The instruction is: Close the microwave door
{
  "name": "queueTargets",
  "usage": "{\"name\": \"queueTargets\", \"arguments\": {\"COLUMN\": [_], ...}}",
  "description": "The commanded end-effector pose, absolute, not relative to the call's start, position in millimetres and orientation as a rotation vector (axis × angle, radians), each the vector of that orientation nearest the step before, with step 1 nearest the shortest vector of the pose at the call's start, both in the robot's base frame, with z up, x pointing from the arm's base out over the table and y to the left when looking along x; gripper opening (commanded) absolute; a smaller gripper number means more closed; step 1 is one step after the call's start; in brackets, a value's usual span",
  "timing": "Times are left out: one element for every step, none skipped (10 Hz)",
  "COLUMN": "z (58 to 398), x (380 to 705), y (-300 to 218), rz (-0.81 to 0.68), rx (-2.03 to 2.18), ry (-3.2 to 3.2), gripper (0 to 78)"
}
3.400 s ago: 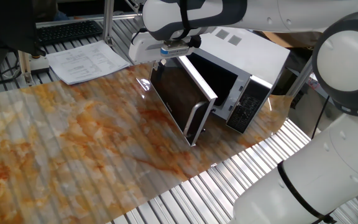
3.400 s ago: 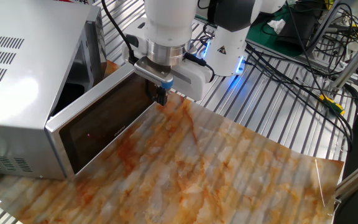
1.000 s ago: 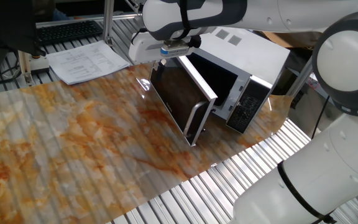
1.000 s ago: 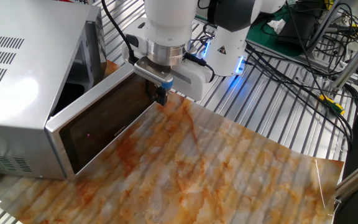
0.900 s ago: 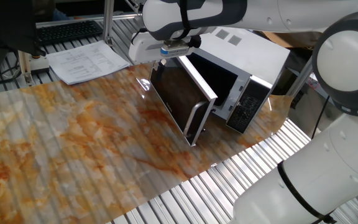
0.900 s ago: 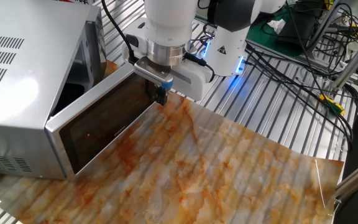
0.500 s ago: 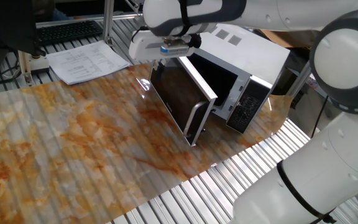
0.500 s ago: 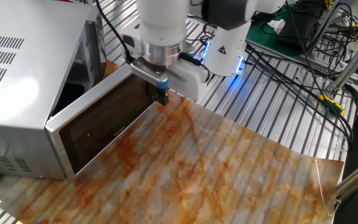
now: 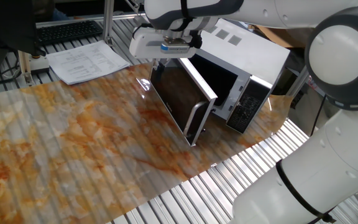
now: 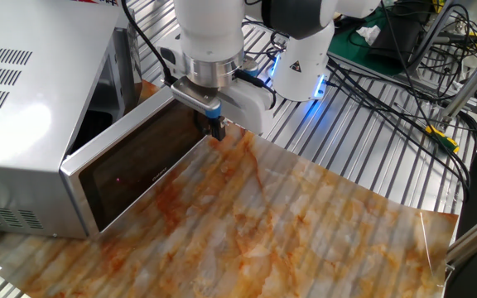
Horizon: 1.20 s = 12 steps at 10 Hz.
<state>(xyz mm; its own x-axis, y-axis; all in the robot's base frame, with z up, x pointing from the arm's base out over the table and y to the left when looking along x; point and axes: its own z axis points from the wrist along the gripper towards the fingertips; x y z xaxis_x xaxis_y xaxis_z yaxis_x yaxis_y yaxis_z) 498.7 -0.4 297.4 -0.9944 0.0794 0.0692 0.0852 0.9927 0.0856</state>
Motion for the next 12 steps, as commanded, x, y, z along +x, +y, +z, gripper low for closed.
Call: {"name": "queueTargets", "arguments": {"z": [297.9,297.7,297.6,297.5,297.5,297.5,297.4,297.4,297.4,297.0,297.0,297.0], "x": [499.5,499.6,499.8,499.8,499.8,499.9,499.9,499.9,499.9,500.0,500.0,500.0], "y": [-4.2,-5.0,-5.7,-5.9,-5.9,-5.9,-6.0,-6.0,-5.9,-6.0,-6.0,-6.0], "rz": [-0.128,-0.115,-0.078,-0.059,-0.06,-0.057,-0.057,-0.056,-0.056,-0.053,-0.043,-0.073], "rx": [-0.117,-0.153,-0.19,-0.227,-0.263,-0.28,-0.288,-0.291,-0.292,-0.308,-0.315,-0.352], "ry": [-3.077,-3.074,-3.075,-3.073,-3.069,-3.068,-3.067,-3.066,-3.065,-3.064,-3.064,-3.063], "gripper": [0.0,0.0,0.0,0.0,0.0,0.0,0.0,0.0,0.0,0.0,0.0,0.0]}}
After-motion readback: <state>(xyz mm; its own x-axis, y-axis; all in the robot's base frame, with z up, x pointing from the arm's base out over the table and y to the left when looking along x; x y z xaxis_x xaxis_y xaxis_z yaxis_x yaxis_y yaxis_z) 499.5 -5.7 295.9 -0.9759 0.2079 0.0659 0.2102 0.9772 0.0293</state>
